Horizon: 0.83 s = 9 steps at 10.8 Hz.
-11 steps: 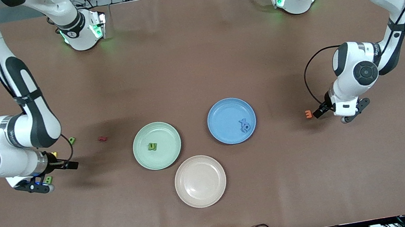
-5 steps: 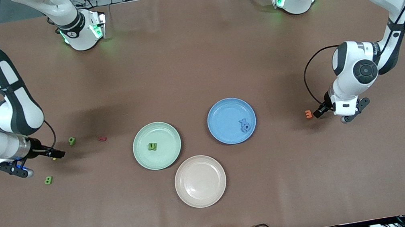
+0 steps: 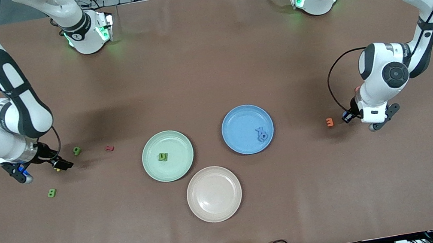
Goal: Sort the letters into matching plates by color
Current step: 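Withdraw the right gripper toward the b while the left gripper grasps the G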
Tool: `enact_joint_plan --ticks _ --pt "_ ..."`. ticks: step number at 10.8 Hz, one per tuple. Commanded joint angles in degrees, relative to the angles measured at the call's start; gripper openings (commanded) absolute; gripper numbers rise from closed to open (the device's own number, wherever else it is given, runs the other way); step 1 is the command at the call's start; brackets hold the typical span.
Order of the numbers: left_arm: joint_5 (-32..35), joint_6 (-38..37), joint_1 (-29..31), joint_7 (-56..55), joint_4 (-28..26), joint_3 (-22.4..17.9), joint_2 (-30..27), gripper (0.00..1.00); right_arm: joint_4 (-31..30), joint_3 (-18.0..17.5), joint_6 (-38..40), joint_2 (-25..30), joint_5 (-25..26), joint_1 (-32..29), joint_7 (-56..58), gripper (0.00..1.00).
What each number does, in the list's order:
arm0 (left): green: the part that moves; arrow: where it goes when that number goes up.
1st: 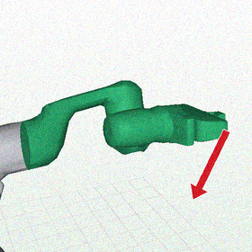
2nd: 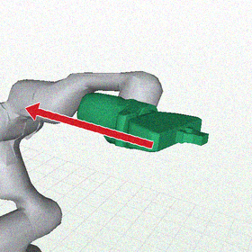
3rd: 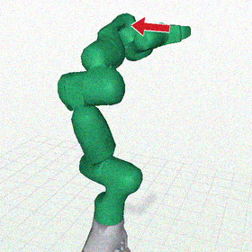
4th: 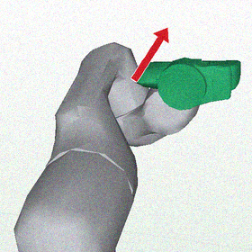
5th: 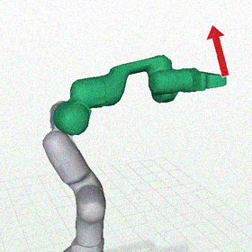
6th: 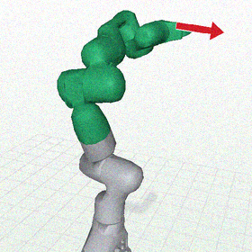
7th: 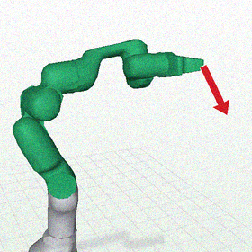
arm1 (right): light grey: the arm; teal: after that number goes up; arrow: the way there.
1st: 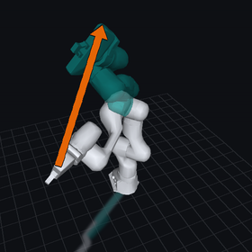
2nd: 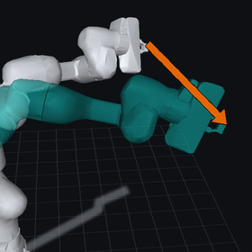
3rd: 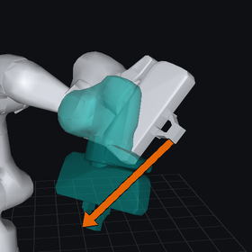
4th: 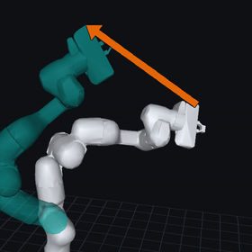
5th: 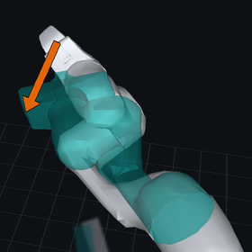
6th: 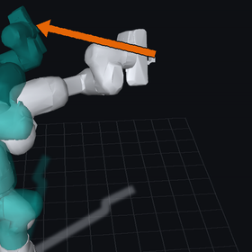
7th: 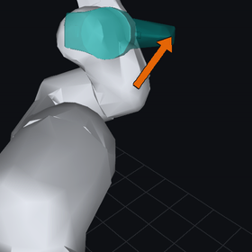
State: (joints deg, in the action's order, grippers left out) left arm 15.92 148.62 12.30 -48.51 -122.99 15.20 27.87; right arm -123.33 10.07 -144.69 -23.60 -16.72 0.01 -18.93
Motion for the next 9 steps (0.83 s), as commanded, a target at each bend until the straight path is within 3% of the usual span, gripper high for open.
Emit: enact_joint_plan --ticks 1,5,9 --pt "0.8 0.2 0.1 -0.5 0.0 1.0 -0.8 0.0 -2.4 -0.1 -1.5 1.0 -1.2 1.5 -6.8 1.0" --pt "0.4 -3.7 0.1 -2.6 1.5 3.9 -2.7 0.0 -2.6 -0.1 -2.3 -0.2 -1.2 3.4 -16.0 1.0" --pt "0.4 -7.0 -0.3 -7.8 3.6 10.3 -3.1 0.0 -5.4 0.1 -5.1 -0.4 -0.9 3.7 -18.1 1.0"
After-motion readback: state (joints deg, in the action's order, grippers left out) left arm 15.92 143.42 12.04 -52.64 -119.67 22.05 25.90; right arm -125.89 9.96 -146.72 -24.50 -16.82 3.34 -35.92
